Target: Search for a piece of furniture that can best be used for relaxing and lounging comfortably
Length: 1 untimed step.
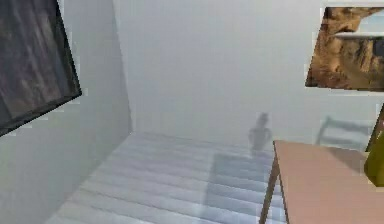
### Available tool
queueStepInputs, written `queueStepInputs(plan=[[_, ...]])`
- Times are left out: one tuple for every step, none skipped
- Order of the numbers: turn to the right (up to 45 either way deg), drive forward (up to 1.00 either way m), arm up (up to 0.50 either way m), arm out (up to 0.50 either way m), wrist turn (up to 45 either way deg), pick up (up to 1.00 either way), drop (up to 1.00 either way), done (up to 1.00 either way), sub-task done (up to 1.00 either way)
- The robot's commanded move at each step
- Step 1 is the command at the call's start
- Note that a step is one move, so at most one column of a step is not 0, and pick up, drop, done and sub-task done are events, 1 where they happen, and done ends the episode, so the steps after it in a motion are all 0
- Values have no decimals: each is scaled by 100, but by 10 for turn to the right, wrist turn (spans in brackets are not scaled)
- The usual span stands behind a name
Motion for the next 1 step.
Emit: queueStepInputs(plan=[[0,100,0,0,0,0,0,0,0]])
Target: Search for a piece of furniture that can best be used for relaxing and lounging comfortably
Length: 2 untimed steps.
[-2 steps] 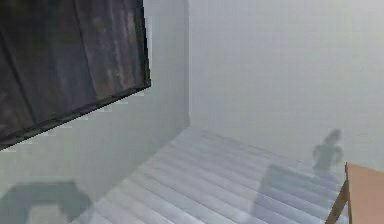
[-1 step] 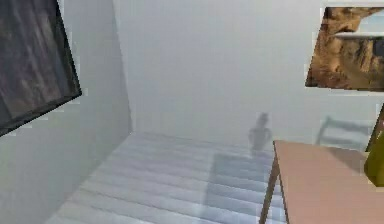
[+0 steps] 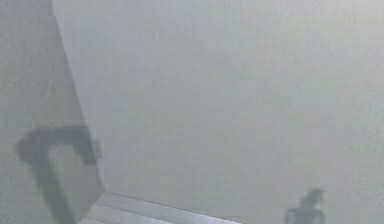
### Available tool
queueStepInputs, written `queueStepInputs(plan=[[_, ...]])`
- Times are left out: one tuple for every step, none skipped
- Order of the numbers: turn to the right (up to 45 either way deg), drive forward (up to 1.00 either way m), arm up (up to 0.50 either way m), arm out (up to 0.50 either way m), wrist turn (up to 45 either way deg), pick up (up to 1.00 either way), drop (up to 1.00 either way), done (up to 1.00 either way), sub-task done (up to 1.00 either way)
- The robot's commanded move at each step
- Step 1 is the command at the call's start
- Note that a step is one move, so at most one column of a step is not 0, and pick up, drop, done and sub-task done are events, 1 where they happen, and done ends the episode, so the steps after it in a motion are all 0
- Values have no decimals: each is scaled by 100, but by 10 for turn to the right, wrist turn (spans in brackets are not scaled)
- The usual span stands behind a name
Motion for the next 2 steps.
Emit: queueStepInputs(plan=[[0,35,0,0,0,0,0,0,0],[210,0,0,0,0,0,0,0,0]])
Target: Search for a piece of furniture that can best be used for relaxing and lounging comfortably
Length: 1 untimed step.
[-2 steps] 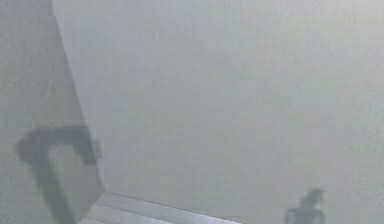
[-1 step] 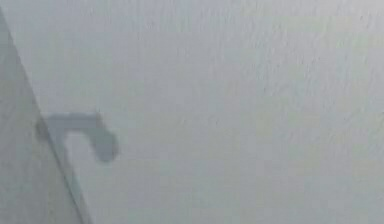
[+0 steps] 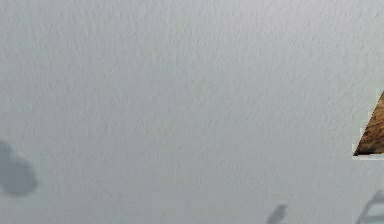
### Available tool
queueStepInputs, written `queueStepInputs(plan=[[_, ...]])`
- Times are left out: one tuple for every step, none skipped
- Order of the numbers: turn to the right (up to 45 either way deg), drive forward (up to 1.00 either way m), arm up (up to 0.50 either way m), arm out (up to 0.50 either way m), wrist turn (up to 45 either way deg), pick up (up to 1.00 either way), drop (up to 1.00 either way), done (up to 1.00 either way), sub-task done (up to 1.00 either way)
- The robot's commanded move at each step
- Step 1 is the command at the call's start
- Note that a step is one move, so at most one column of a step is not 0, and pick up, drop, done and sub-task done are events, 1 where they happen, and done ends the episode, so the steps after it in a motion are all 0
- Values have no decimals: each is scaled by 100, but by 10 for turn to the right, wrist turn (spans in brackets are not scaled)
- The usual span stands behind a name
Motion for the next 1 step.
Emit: queueStepInputs(plan=[[30,0,0,0,0,0,0,0,0]])
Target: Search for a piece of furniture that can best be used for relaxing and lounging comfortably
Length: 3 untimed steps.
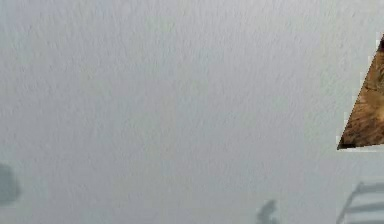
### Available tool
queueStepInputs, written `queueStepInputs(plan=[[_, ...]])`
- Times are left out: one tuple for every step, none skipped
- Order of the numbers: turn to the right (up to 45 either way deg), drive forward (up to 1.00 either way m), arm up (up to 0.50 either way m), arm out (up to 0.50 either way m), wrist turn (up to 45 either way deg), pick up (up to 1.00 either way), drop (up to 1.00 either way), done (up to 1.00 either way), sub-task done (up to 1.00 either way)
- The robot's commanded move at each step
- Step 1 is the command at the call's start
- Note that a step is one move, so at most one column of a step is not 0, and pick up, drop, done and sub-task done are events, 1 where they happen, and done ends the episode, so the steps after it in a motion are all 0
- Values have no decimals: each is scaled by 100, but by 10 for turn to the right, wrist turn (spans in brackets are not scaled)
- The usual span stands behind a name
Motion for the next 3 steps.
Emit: queueStepInputs(plan=[[0,5,0,0,0,0,0,0,0],[390,0,0,0,0,0,0,0,0],[0,25,0,0,0,0,0,0,0]])
